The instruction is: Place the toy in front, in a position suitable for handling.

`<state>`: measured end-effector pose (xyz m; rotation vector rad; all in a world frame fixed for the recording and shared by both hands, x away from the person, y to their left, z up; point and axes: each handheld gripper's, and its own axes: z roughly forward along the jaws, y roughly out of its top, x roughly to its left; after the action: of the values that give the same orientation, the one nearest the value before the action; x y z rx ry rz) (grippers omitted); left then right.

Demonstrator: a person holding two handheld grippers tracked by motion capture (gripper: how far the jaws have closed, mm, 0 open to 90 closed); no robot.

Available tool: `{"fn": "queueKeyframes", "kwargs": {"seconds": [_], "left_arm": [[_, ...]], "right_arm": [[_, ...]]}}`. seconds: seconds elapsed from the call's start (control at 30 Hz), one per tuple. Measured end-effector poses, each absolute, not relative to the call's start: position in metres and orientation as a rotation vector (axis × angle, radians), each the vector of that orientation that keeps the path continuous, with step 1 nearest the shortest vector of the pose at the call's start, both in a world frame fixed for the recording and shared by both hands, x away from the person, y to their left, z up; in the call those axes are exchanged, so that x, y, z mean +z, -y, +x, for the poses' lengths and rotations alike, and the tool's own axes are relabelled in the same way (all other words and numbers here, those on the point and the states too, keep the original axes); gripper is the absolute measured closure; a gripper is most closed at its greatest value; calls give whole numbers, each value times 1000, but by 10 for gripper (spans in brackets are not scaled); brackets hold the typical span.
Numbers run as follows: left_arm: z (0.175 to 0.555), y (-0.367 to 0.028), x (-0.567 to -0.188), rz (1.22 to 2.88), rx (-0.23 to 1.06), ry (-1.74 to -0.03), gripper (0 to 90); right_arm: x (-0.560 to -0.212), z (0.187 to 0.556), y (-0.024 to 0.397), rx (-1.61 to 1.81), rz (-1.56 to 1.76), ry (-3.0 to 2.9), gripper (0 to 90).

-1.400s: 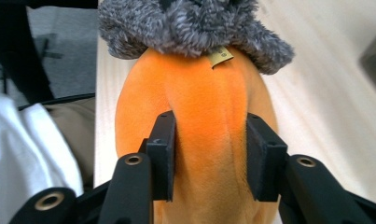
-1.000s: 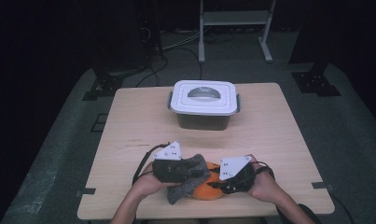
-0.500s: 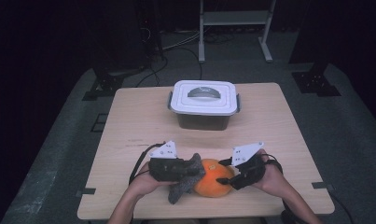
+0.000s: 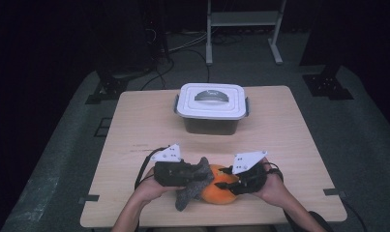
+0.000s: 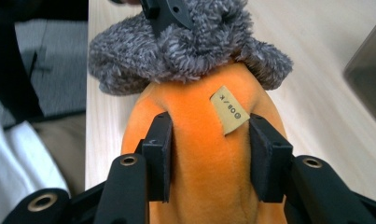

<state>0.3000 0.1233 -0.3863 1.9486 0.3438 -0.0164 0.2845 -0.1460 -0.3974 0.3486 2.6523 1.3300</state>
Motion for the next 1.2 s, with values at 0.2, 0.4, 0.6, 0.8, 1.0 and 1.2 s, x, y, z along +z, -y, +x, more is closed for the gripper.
{"fn": "queueKeyframes", "kwargs": {"seconds": [0.2, 0.4, 0.6, 0.8, 1.0, 1.2], "left_arm": [[299, -122, -385, 1965, 16, -330, 700], [306, -129, -397, 1964, -7, -381, 697], [306, -126, -400, 1972, -19, -380, 697], [302, -118, -396, 1971, -17, -356, 696], [297, -110, -394, 1997, -3, -333, 696], [294, -103, -387, 1963, -33, -300, 696]], "right_arm": [[-403, 292, 142, 1379, 310, -2675, 536], [-409, 301, 160, 1380, 306, -2707, 531], [-411, 309, 172, 1408, 402, -2729, 418], [-388, 296, 166, 1362, 334, -2737, 289], [-400, 293, 154, 1270, 360, -2761, 369], [-398, 290, 151, 1263, 280, -2725, 488]]}}
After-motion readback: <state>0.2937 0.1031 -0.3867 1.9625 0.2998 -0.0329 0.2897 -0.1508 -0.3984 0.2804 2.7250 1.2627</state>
